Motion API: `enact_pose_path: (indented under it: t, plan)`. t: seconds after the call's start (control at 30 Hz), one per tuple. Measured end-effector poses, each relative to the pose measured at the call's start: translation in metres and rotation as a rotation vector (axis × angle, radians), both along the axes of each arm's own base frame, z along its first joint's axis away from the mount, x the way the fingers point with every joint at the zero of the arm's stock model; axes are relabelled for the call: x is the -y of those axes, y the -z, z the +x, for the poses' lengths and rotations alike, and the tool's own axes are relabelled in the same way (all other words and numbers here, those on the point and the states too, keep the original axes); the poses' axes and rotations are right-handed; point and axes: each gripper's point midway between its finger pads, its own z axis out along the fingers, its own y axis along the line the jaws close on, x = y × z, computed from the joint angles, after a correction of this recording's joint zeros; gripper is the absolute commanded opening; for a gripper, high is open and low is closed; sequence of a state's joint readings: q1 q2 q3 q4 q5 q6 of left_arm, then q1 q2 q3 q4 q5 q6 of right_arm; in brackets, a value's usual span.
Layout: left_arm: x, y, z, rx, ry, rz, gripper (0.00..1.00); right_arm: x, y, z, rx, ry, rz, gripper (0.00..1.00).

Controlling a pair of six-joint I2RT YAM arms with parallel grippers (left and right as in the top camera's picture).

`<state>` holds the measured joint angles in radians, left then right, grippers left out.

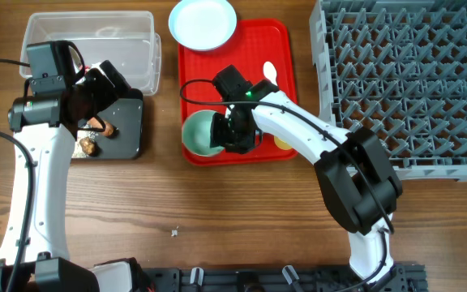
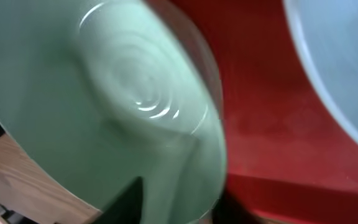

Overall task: Sort waste into correct bins and load items into the dishwasher rack
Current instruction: 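Grasp the green bowl rim with the right gripper, retract left arm, then carry the green bowl right and set it upright in the rack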

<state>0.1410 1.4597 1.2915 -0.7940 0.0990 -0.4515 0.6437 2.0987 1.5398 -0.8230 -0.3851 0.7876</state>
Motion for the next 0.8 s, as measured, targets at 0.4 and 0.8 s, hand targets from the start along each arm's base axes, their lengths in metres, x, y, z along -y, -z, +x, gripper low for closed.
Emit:
enact_pose_path:
  t: [0.4, 0.8]
  plan:
    - [0.000, 0.001, -0.001, -0.007, 0.000, -0.001, 1.00, -0.004, -0.001, 0.005, 0.024, -0.007, 0.016, 0.05]
    - [0.000, 0.001, -0.001, -0.007, 0.000, -0.001, 1.00, 0.018, -0.058, 0.034, 0.250, -0.100, -0.071, 0.04]
